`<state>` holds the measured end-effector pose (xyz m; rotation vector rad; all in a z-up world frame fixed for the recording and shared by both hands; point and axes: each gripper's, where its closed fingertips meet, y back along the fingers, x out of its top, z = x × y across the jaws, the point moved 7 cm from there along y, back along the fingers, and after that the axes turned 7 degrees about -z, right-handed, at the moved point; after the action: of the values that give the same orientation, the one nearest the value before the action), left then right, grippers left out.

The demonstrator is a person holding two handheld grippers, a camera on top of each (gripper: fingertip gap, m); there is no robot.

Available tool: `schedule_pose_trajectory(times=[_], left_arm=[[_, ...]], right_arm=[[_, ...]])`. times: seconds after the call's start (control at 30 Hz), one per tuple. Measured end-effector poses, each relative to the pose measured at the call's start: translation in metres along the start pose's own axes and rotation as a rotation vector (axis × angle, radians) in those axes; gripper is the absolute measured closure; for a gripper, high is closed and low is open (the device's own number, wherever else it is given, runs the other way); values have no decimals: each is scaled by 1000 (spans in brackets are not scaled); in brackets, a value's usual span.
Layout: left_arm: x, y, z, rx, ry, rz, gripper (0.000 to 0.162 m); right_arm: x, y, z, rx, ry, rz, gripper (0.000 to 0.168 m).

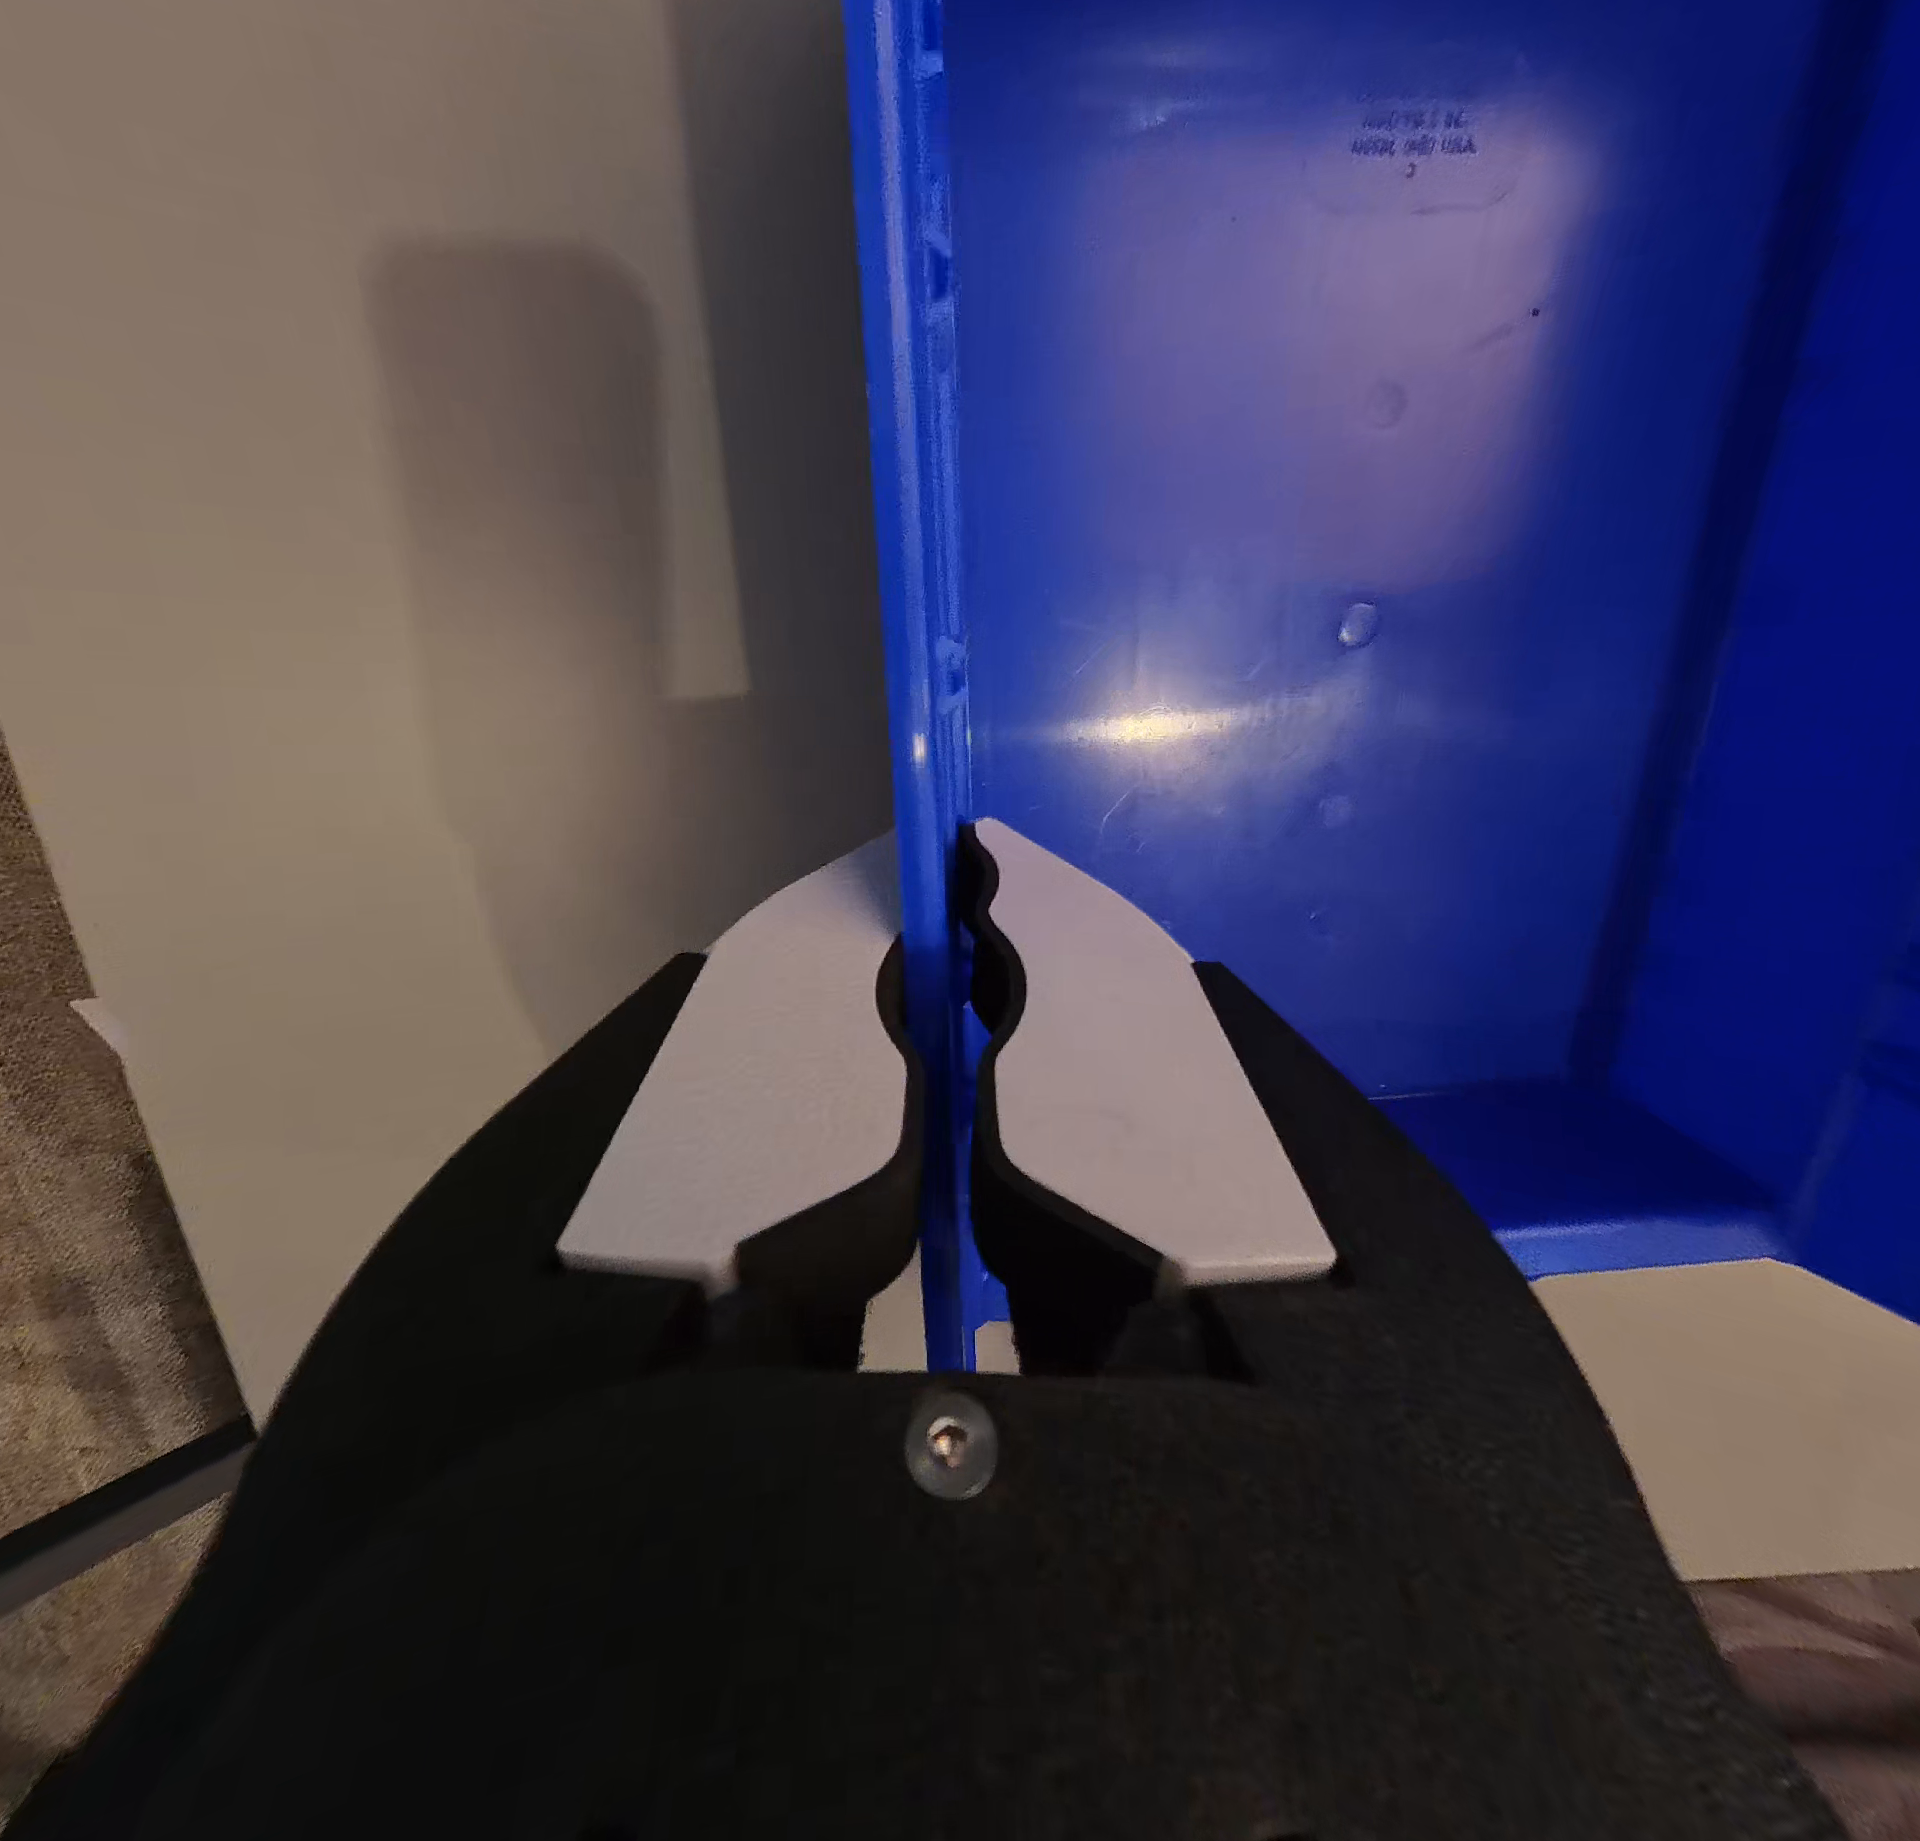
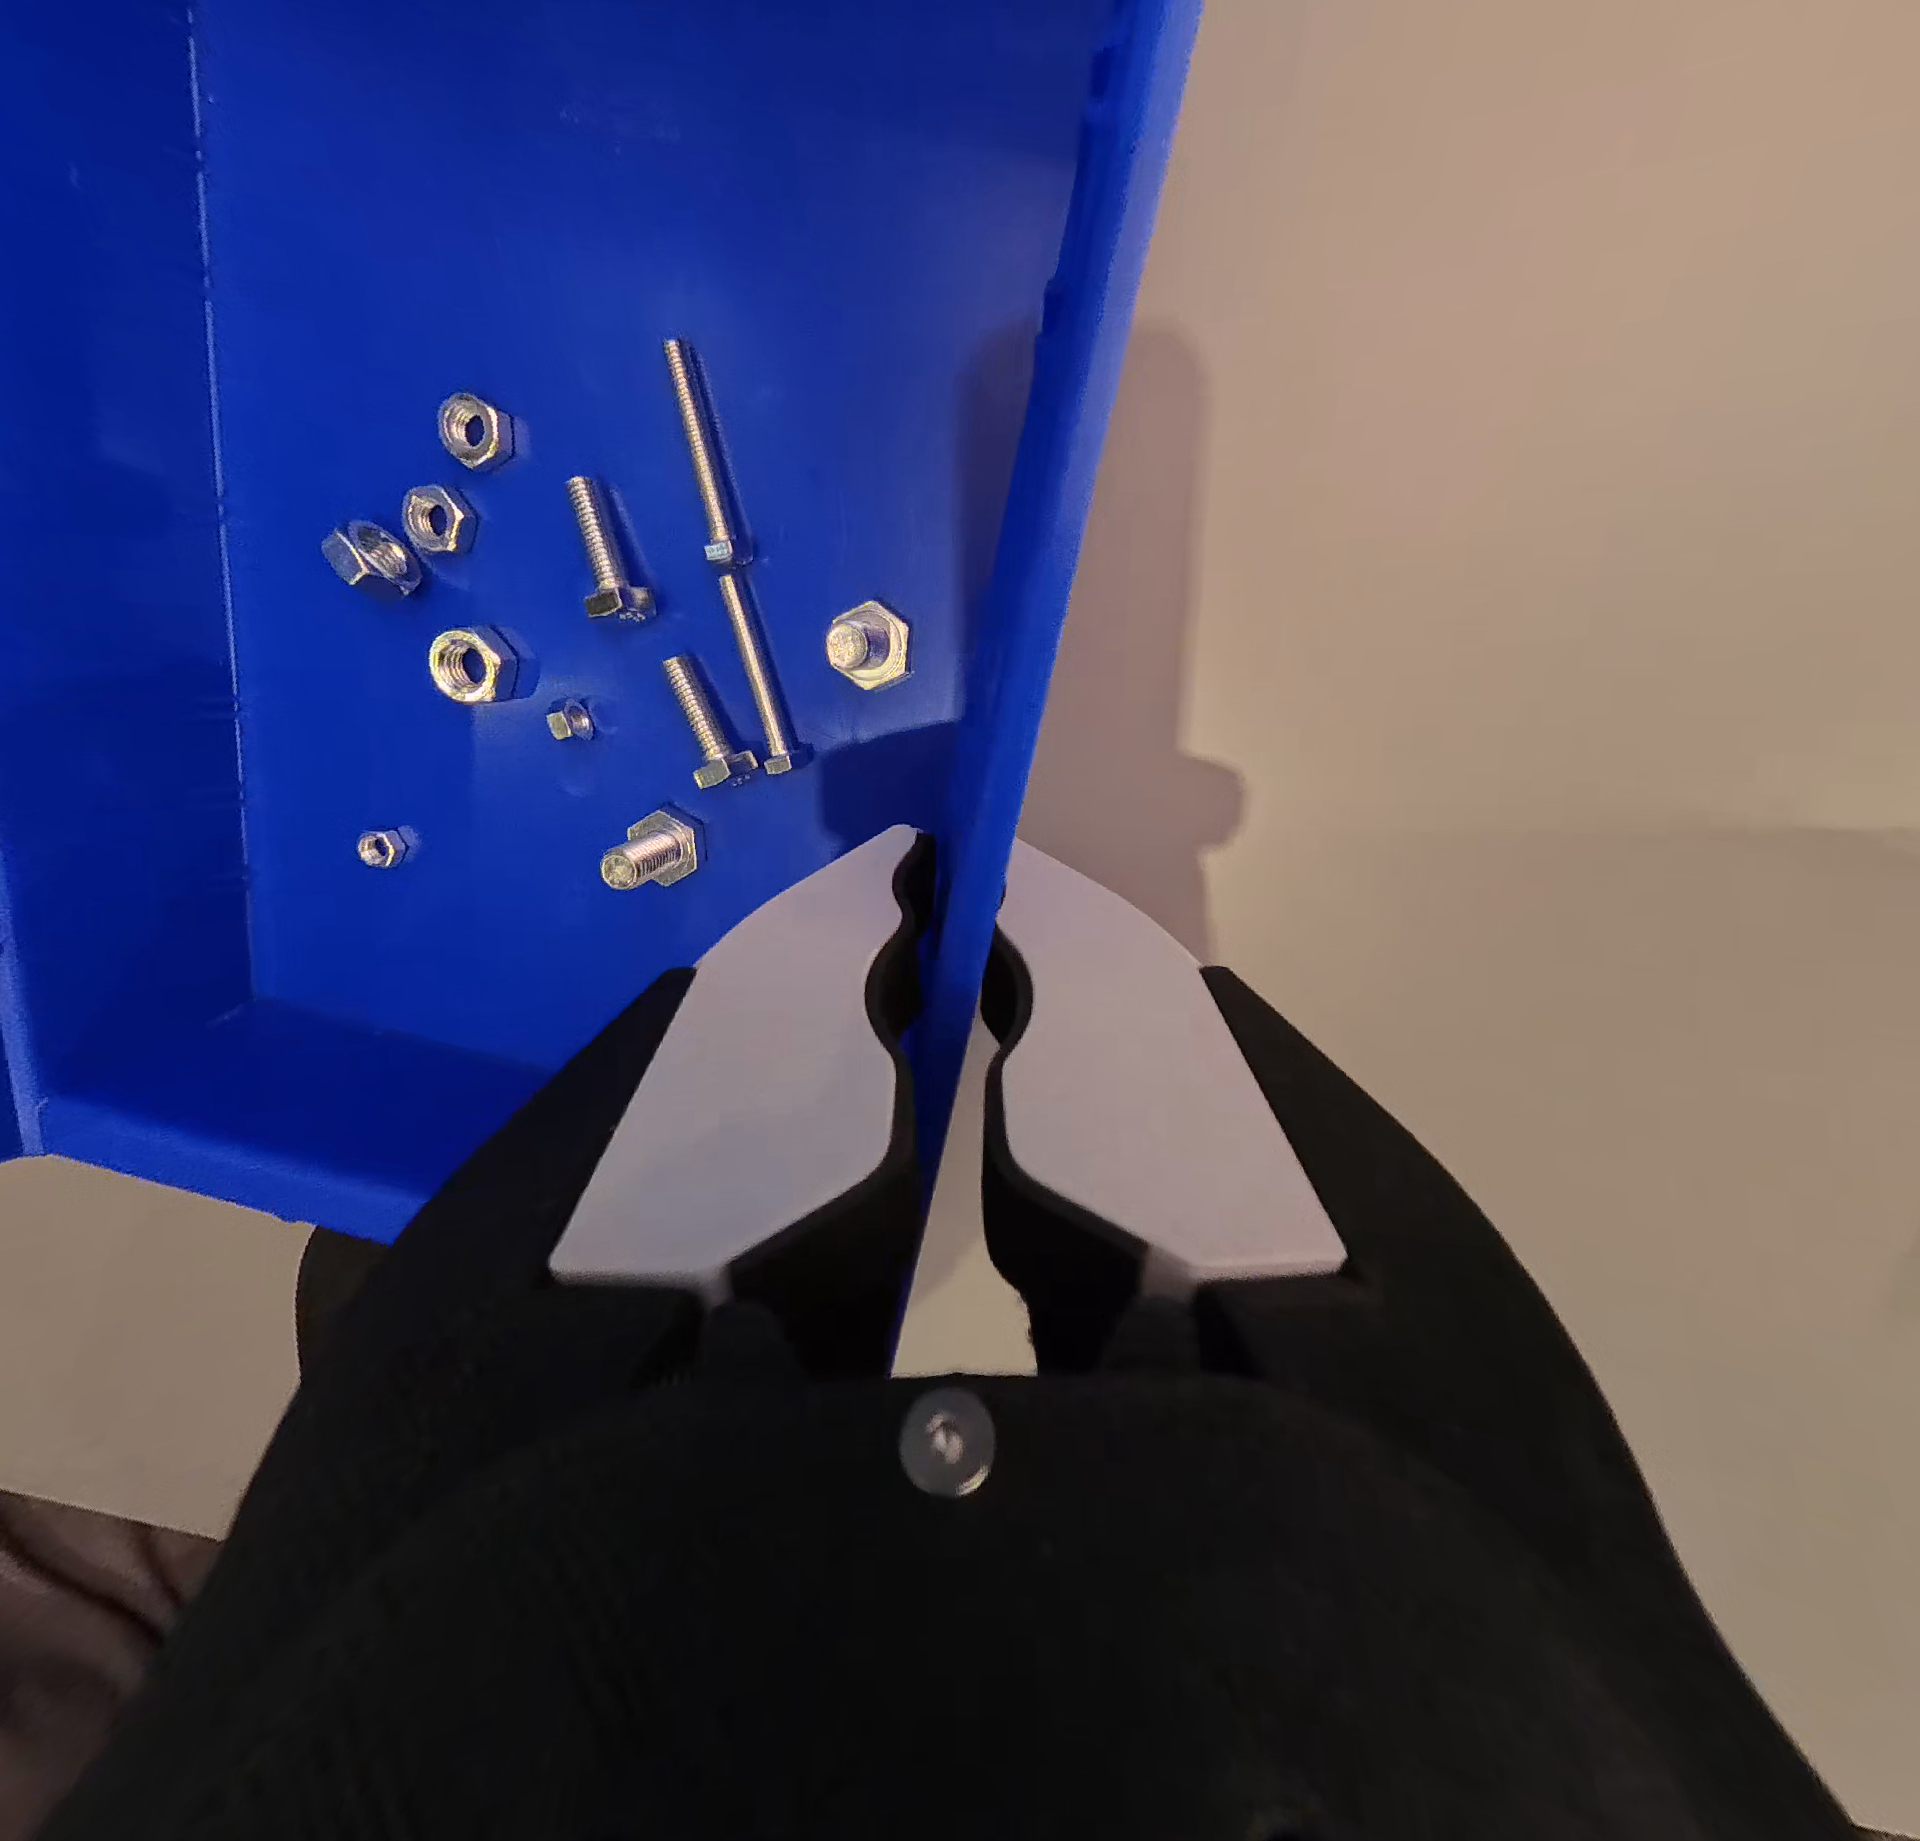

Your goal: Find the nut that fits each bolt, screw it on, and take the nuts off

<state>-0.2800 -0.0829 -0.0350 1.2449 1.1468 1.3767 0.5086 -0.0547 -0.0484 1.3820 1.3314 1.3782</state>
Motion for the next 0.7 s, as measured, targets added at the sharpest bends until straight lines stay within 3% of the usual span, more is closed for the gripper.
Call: schedule_pose_trajectory(times=[0.23, 0.43, 0.7], left_arm=[[14, -6, 60, 8, -161, -27, 158], [17, -10, 115, 25, -285, -37, 155], [14, -20, 187, 84, -432, -28, 134]], right_arm=[[1, -1, -3, -32, 18, -11, 160], [2, -4, -24, 34, 49, -46, 159], [17, -13, -77, 66, 93, -73, 158]])
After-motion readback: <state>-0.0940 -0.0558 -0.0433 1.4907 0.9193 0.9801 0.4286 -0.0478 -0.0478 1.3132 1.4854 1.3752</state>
